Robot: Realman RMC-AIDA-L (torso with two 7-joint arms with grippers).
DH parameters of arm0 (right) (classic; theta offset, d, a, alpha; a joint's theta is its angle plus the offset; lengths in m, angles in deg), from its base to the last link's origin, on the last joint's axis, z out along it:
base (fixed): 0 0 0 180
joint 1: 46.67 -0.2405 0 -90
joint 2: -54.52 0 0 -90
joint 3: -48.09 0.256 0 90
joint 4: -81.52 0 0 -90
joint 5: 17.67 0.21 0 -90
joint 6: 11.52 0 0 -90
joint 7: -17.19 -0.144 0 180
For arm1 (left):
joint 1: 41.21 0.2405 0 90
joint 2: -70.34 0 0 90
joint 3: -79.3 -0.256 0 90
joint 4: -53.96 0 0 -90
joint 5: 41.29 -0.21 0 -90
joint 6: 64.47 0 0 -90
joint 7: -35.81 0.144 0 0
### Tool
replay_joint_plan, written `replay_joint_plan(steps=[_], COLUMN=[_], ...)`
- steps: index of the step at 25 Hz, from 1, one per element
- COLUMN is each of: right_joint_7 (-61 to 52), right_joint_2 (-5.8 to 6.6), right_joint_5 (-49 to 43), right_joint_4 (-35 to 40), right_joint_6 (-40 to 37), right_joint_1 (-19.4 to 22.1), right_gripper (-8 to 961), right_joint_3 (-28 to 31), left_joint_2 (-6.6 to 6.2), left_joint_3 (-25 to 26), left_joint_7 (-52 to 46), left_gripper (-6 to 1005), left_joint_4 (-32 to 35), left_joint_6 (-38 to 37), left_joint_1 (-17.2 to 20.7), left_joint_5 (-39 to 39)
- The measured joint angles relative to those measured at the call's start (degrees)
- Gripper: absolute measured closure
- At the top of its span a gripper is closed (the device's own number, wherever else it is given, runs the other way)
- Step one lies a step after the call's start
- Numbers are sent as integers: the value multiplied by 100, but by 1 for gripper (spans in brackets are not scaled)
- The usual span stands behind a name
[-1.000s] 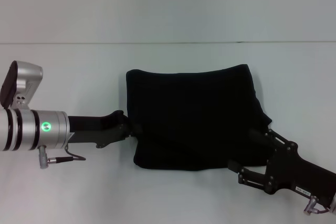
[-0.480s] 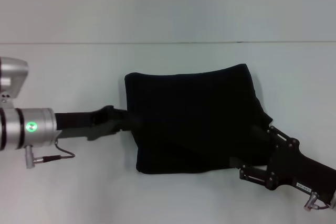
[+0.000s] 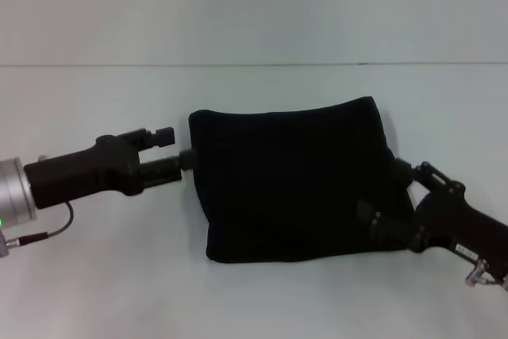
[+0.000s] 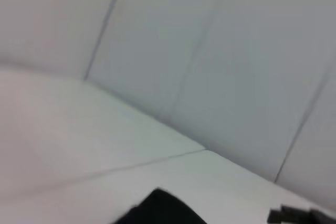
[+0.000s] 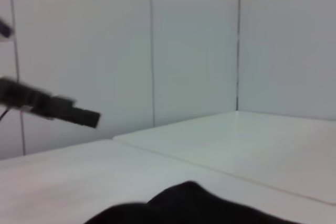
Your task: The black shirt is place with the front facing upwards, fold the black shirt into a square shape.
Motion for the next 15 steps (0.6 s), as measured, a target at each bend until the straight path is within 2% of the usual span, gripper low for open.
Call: replay_joint_plan(steps=[5, 7, 8, 10, 15], right_joint_7=[-248, -316, -328, -316, -147], right_joint_2=[-6, -6, -6, -6, -13], right_joint_5=[1, 1, 1, -6, -43], right_joint_4=[-20, -24, -24, -24, -59], right_joint_6=[-10, -11, -12, -20, -3], right_joint_1=[-90, -86, -74, -23, 238], right_gripper=[7, 8, 8, 8, 8], right_joint_3=[177, 175, 168, 145, 92], left_joint_2=[343, 438, 453, 466, 469], left_joint_3=[-126, -152, -161, -183, -205], left_joint_7=[1903, 2220, 2269, 2318, 2344], left_gripper=[311, 244, 210, 51, 51], left_joint_4=[456, 532, 542, 536, 380], left_joint_6=[-130, -128, -112, -39, 102], left_joint_1=[407, 560, 614, 718, 900], left_joint_5=[-29, -34, -36, -65, -256])
